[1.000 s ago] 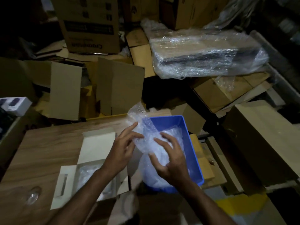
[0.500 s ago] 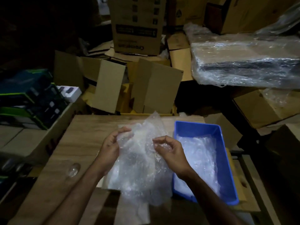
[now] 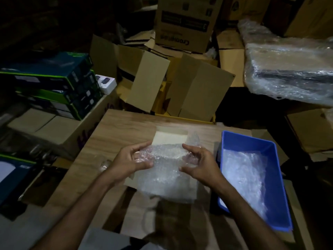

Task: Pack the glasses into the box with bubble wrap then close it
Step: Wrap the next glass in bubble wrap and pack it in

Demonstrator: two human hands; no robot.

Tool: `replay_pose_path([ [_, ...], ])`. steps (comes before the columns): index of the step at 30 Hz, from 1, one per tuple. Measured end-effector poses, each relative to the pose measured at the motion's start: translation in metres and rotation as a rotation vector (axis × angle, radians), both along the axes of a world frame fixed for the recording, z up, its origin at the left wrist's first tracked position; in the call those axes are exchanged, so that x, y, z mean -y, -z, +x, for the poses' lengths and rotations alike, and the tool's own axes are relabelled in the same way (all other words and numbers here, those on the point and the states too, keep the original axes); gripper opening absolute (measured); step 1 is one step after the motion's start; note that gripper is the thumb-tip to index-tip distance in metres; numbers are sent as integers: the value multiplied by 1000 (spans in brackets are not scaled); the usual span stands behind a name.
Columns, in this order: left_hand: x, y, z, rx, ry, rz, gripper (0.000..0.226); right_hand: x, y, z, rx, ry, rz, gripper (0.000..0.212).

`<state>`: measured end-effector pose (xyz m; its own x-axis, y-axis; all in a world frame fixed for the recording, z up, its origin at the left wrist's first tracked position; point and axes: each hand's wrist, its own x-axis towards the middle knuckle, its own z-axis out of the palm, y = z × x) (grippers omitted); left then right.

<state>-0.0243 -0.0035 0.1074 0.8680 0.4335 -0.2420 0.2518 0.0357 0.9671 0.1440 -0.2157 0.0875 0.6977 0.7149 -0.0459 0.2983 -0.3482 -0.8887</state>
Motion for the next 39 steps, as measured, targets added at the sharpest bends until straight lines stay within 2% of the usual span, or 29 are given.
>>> replay_pose_path([
  [1,-6,0,-2,-31,25,64,76,-3,0,-1,67,-25,-73,78],
  [3,-15,3,-5,-114,43,322,74,-8,-3,-8,194,-61,-185,76],
  [6,-26,7,-11,-131,48,668,41,-16,-3,-18,325,-95,-330,59],
  [8,-39,9,-17,-108,76,728,19,-22,0,-23,344,-111,-374,34],
  [9,-47,10,-21,-93,98,705,16,-24,0,-24,328,-110,-379,20],
  [11,-54,6,-26,-25,91,468,21,-24,-2,-22,218,-108,-350,27],
  [13,-51,-1,-29,62,34,178,22,-24,-17,-28,-99,-47,-172,19],
  [14,-49,-2,-30,74,21,91,22,-26,-22,-32,-264,-19,-75,18],
  [15,-48,-1,-30,69,29,34,23,-29,-23,-35,-380,13,1,25],
  [17,-50,6,-31,68,49,-7,29,-37,-22,-44,-443,122,94,49],
  [18,-53,9,-31,77,12,-10,30,-38,-18,-48,-462,162,127,54],
  [21,-59,17,-32,106,-134,-30,28,-41,-11,-68,-591,172,140,43],
  [23,-60,22,-35,96,-180,-44,29,-43,-6,-81,-649,145,117,50],
  [25,-61,28,-42,84,-209,-91,35,-48,-3,-88,-731,212,175,53],
  [28,-58,29,-57,71,-179,-224,40,-51,-4,-94,-925,238,283,48],
  [29,-58,27,-63,50,-139,-257,41,-51,-3,-96,-922,190,264,49],
  [32,-81,21,-82,-49,106,-246,52,-54,-5,-100,-754,105,125,58],
  [36,-130,-3,-88,-165,498,-242,64,-61,-30,-97,-621,-56,28,42],
  [39,-119,-13,-70,-162,533,-115,61,-70,-48,-91,-588,-174,-14,42],
])
